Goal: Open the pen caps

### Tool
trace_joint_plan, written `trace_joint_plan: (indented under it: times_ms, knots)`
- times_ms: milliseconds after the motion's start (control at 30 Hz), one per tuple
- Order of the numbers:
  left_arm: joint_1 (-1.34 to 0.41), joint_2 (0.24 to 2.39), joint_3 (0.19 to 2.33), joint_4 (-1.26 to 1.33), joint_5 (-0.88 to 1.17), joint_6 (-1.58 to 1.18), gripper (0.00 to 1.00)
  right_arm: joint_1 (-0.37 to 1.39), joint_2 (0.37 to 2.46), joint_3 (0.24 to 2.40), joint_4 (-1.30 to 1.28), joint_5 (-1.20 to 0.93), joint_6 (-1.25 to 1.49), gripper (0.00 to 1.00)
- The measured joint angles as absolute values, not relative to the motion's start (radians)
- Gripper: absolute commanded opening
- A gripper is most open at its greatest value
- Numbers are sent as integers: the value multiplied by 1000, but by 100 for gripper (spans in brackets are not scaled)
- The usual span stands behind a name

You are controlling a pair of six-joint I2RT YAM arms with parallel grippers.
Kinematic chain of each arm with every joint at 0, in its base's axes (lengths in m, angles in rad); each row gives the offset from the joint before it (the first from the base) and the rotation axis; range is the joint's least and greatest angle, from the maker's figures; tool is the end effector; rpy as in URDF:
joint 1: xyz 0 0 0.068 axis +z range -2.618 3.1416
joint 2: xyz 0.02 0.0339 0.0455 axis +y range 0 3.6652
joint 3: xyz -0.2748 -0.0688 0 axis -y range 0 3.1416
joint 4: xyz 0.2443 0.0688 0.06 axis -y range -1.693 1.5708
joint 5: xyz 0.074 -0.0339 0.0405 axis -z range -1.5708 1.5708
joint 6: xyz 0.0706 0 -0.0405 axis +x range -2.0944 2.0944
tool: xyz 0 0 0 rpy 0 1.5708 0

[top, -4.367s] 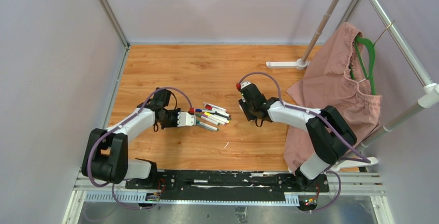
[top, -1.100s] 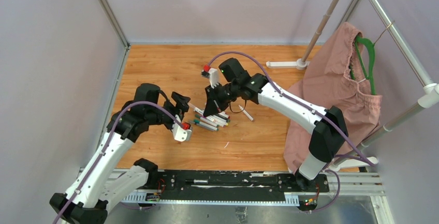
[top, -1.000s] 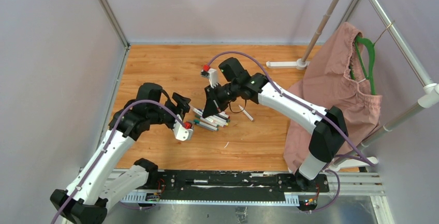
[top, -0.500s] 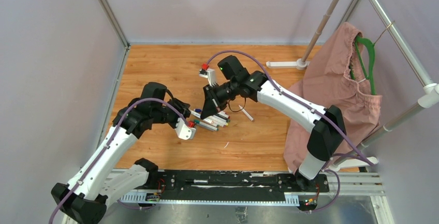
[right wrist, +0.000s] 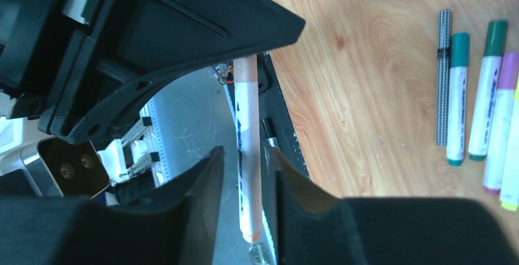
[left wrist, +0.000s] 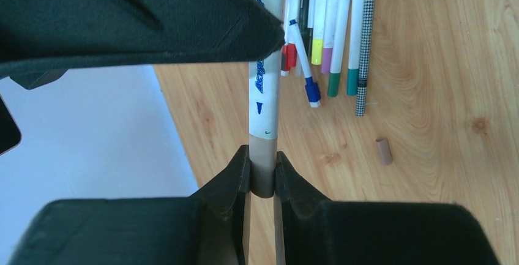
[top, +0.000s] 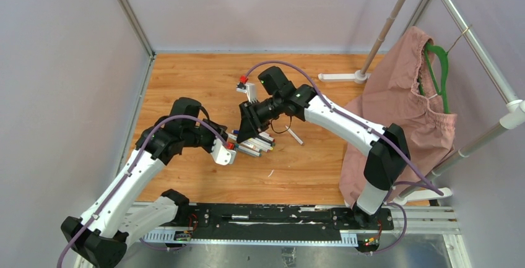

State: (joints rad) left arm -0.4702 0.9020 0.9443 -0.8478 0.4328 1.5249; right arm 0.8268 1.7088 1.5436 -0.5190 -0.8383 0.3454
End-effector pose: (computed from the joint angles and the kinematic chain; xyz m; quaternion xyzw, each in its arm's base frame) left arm 0.1531 -0.1110 0.2998 0.8047 0.4240 0.0114 0.4154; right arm 0.2340 0.3318 0.3281 -0.3662 0.7597 0.5230 0.1231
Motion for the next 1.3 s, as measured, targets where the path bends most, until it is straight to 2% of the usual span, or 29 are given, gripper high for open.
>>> trace_joint_plan:
  times_ms: [67, 200, 333, 367, 433, 467, 500, 567, 633, 700, 833, 1167, 1300]
  knots:
    - [-475, 906, 950, -847, 433, 1517, 0, 827, 1709, 1542, -494, -842, 365, 41]
    - [-475, 907, 955, -847, 427, 1510, 0, 828, 1709, 1517, -404, -853, 412, 30]
    - [-476, 908, 959, -848, 413, 1509, 0, 829, 1712, 1487, -349, -865, 457, 29]
    - [-476, 908, 960, -848, 408, 1507, 0, 829, 1713, 1484, -338, -868, 464, 26]
    - [-476, 908, 963, -849, 400, 1505, 0, 829, 1714, 1473, -321, -870, 474, 5]
    - [-476, 908, 963, -849, 397, 1503, 0, 828, 1714, 1467, -313, -872, 479, 0]
    - [-476, 908, 964, -852, 394, 1502, 8, 828, 1714, 1461, -303, -874, 485, 0]
    - [-477, 908, 964, -858, 392, 1496, 57, 828, 1714, 1451, -290, -877, 490, 0]
    - [-479, 907, 964, -857, 395, 1492, 64, 829, 1714, 1445, -283, -886, 493, 0]
    - [-479, 902, 964, -855, 404, 1477, 67, 829, 1714, 1442, -281, -893, 494, 0]
    - [-479, 878, 965, -857, 442, 1458, 63, 827, 1714, 1442, -275, -919, 488, 0]
    - [-479, 875, 976, -884, 471, 1462, 36, 807, 1714, 1442, -272, -979, 459, 0]
    - [-479, 888, 980, -890, 471, 1462, 31, 806, 1716, 1442, -273, -988, 453, 0]
